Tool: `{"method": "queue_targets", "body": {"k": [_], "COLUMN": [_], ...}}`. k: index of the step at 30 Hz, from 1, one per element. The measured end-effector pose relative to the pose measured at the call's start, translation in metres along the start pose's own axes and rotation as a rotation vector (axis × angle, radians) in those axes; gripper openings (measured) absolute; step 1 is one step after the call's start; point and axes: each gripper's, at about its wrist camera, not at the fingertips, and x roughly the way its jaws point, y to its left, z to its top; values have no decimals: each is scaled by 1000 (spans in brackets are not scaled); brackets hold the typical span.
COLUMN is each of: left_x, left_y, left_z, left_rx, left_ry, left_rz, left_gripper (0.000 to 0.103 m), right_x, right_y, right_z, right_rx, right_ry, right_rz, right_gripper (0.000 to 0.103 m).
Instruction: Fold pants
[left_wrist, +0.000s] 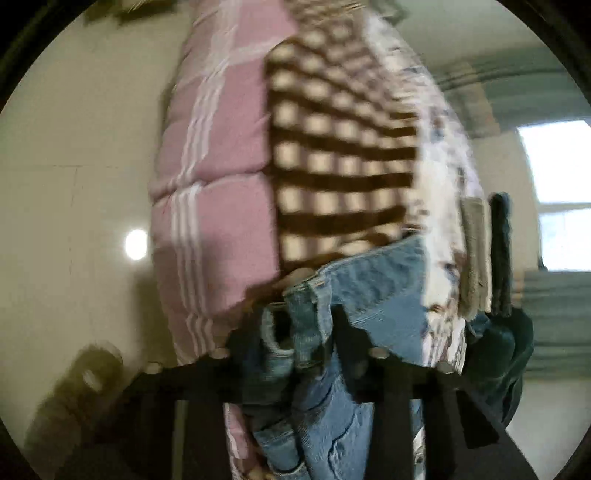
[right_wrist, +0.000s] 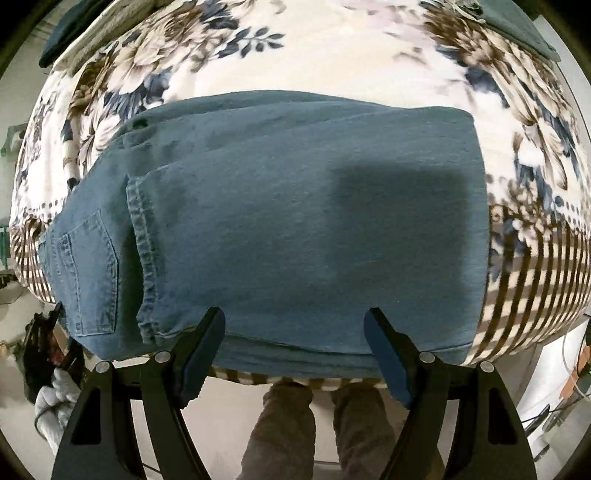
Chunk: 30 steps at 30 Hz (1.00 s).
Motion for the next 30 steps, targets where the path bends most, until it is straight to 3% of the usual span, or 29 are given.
{"method": "queue_targets", "body": {"k": [6,11,15,18,22,25,28,29,30], "left_x": [-61,-93,-99,-79,-44,-30,-26,-25,-22], "left_y": [-71,-155,-228,-259,-273,-273,-272,-270,-266], "left_z": [-21,-61,-144,-211,-318,-372,-370,-364,-355], "left_rx": [258,417,602,693,876,1017,1067,1066,1074], "left_ry": [-107,-84,31,173,410,544,536,523,492], "left_rz": [-118,-276,-393,-427,-451,-396,-285,-253,-197], "left_gripper": [21,21,19,18,10,12,32,50,76], "right_x": [-4,-19,-43,-58,-65,-60,-60,-60,-59], "right_y": [1,-33,-89,-139,-209,-255,-276,-279,-277], "right_z": [6,5,-3,-7,-13,-15,-14,-11,-8], "right_rx": [10,67,138,191,284,351,367,369,367], "right_ry": [-34,-49,-87,-118,-135,-133,-154,-160,-163], "right_rz": [51,98,109,93,56,54,105,148,189], "right_gripper": [80,80,80,80,80,80,80,80,80]}}
